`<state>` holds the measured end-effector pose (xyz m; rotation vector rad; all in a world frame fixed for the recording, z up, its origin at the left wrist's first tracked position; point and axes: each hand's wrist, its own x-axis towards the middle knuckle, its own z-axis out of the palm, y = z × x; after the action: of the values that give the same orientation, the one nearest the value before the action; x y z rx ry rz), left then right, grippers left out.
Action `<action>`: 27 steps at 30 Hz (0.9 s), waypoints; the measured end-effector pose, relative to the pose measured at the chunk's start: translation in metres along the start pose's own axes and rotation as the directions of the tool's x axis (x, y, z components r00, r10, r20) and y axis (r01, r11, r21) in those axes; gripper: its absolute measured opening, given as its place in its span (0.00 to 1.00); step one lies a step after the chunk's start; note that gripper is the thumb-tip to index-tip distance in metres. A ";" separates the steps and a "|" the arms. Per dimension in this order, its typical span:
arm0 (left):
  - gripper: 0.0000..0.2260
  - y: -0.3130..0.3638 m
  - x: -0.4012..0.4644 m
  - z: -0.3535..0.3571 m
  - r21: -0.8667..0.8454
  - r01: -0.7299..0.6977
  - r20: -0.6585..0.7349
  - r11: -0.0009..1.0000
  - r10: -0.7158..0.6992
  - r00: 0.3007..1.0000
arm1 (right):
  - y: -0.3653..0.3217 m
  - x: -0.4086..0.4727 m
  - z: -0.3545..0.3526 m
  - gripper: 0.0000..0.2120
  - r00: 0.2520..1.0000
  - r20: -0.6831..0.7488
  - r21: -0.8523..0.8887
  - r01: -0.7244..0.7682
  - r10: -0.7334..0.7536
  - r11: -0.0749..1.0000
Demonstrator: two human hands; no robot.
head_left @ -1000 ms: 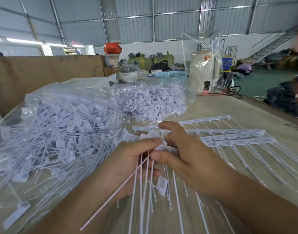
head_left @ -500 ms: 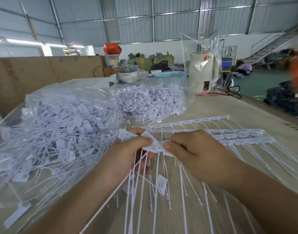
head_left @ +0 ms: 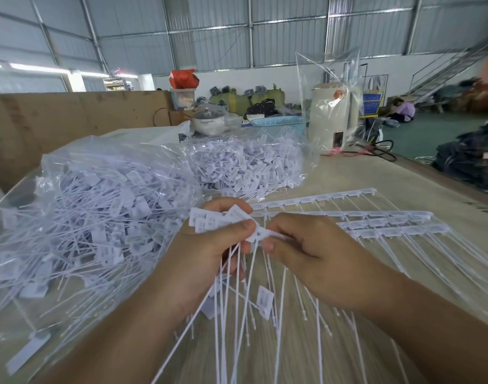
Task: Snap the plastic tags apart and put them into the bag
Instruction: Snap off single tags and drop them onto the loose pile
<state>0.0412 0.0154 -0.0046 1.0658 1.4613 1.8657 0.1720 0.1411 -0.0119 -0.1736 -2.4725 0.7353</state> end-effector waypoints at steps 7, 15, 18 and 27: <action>0.07 -0.002 -0.003 0.007 0.047 -0.089 -0.093 0.995 0.093 0.991 | 0.001 0.001 0.005 0.11 0.994 -0.112 0.007 -0.009 0.009 1.000; 0.10 0.000 -0.003 0.003 0.190 -0.074 -0.060 0.979 0.087 0.994 | 0.003 0.001 0.005 0.12 0.997 -0.079 0.045 -0.001 0.005 0.999; 0.08 0.001 -0.004 0.002 0.261 -0.090 -0.029 0.961 0.101 0.994 | 0.003 0.001 0.005 0.13 0.999 -0.050 0.063 -0.018 0.022 0.998; 0.09 -0.006 0.000 0.007 0.142 -0.029 -0.136 0.989 0.048 0.990 | -0.003 0.001 0.001 0.12 0.997 0.072 -0.006 -0.039 0.039 0.999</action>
<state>0.0469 0.0205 -0.0094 1.0530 1.6837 1.9212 0.1705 0.1386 -0.0109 -0.2007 -2.5458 0.7646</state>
